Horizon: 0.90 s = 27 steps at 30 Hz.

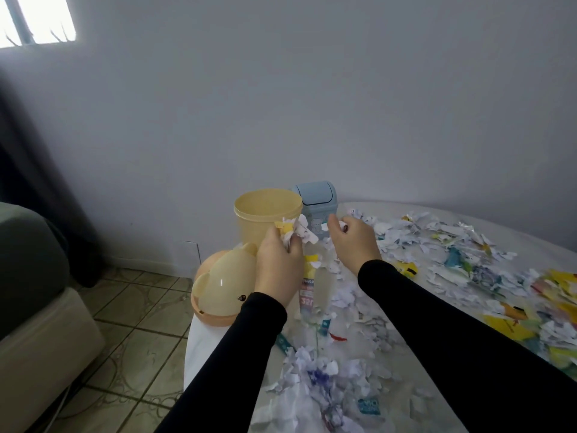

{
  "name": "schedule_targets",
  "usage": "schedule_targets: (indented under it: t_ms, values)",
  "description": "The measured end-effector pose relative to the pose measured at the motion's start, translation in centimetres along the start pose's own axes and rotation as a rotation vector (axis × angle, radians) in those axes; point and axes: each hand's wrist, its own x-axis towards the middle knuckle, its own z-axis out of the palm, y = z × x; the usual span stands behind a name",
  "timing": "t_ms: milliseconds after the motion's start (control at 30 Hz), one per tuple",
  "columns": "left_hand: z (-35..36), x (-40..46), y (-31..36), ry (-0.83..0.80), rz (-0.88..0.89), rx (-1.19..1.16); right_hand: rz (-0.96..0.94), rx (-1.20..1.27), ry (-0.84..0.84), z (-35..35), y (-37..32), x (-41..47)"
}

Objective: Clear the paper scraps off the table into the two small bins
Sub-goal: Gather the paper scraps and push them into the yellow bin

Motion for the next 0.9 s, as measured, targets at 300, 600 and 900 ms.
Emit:
schedule_targets:
  t_ms: [300, 600, 900]
  values:
    - [-1.1, 7.3, 5.6, 0.061, 0.116, -0.129, -0.054, 0.297, 0.198, -1.2, -5.6, 5.1]
    - [-1.5, 12.4, 5.0, 0.128, 0.117, -0.233, -0.019, 0.673, 0.181, 2.0, -10.2, 8.3]
    - [-2.4, 14.6, 1.3, 0.021, 0.207, 0.009, -0.113, 0.481, 0.066, 6.5, -9.4, 9.2]
